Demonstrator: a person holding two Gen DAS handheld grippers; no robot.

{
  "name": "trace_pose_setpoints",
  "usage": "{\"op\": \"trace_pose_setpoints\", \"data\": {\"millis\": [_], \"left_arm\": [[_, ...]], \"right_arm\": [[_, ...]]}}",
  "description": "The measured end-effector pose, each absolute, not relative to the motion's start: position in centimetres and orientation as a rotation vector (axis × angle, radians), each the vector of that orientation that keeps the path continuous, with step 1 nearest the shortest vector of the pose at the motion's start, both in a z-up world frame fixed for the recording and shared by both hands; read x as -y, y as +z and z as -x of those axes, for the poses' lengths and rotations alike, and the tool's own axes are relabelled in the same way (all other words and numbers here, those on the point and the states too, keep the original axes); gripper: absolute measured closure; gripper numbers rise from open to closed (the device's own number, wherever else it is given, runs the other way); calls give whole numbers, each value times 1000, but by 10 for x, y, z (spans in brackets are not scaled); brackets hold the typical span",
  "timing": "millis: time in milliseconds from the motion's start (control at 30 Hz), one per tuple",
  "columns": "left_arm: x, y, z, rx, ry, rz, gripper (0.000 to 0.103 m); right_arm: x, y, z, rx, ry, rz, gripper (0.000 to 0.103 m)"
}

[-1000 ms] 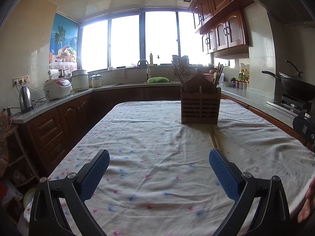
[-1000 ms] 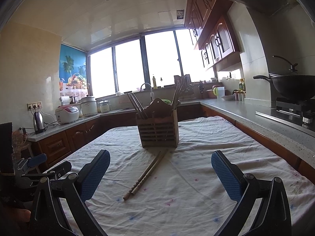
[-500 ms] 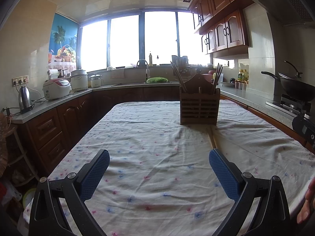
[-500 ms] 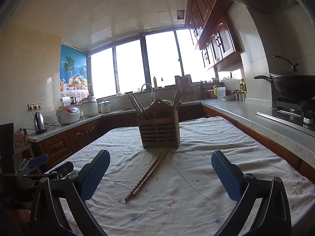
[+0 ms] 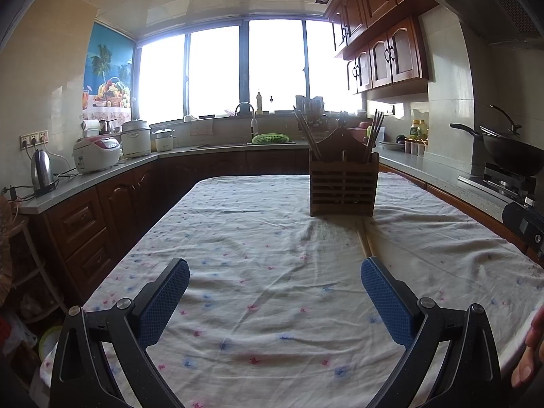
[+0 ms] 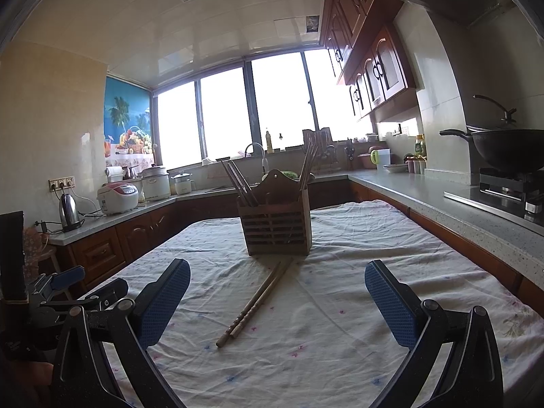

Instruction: Organize utensils

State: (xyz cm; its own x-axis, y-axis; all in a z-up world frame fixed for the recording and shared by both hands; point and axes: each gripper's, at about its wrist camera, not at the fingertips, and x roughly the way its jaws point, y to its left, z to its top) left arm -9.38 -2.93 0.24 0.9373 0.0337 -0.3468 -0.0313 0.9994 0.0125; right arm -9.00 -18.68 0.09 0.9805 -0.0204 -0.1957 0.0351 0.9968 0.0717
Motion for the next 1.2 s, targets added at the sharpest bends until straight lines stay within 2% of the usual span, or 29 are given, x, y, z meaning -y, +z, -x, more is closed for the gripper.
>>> {"op": "trace_pose_setpoints", "data": {"millis": [1200], "left_arm": [[31, 5, 92, -361, 29, 7, 1]], "right_arm": [[186, 1, 90, -200, -30, -75, 0]]}}
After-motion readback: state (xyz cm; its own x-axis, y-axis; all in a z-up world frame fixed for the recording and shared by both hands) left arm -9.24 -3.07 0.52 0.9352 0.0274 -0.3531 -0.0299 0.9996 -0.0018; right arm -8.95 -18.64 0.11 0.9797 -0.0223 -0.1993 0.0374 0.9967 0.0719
